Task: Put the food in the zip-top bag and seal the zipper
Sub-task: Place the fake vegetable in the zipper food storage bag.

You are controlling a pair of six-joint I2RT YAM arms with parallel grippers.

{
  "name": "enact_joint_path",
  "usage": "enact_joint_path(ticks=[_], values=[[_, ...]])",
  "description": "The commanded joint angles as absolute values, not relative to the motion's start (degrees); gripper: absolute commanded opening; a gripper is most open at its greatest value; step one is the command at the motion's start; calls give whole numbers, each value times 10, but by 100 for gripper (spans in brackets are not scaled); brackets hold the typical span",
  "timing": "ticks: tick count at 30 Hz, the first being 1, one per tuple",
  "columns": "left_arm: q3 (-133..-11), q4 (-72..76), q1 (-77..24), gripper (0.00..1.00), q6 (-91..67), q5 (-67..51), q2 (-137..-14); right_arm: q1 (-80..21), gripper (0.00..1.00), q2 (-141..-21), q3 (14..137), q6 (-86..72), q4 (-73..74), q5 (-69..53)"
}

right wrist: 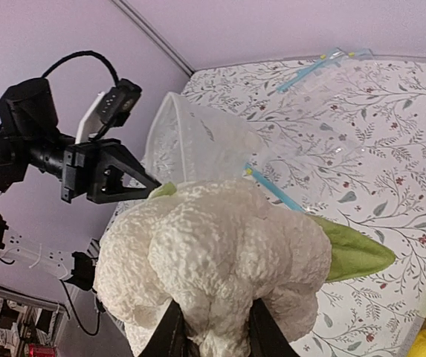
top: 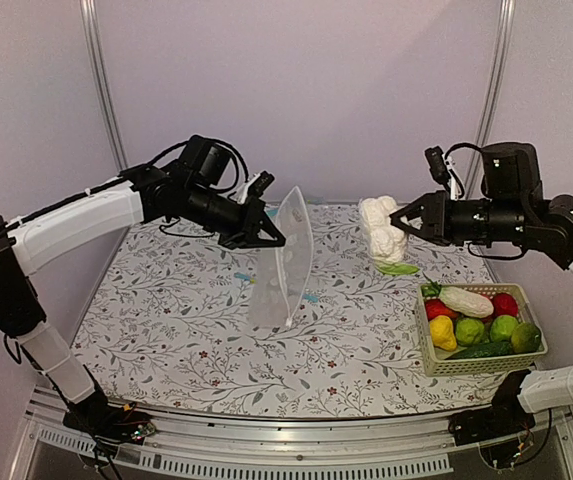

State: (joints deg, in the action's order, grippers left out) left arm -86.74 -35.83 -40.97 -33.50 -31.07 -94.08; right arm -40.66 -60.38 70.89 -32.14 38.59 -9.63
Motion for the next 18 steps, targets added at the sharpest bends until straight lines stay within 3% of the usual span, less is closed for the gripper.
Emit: enact_joint_path(ticks=[1, 18], values=[[-890, -318, -438, 0, -364, -328, -935, -436, 0, -610, 724, -328, 231, -176], [-885, -274, -445, 0, -382, -350, -967, -514, 0, -710, 721, -365, 13, -248]])
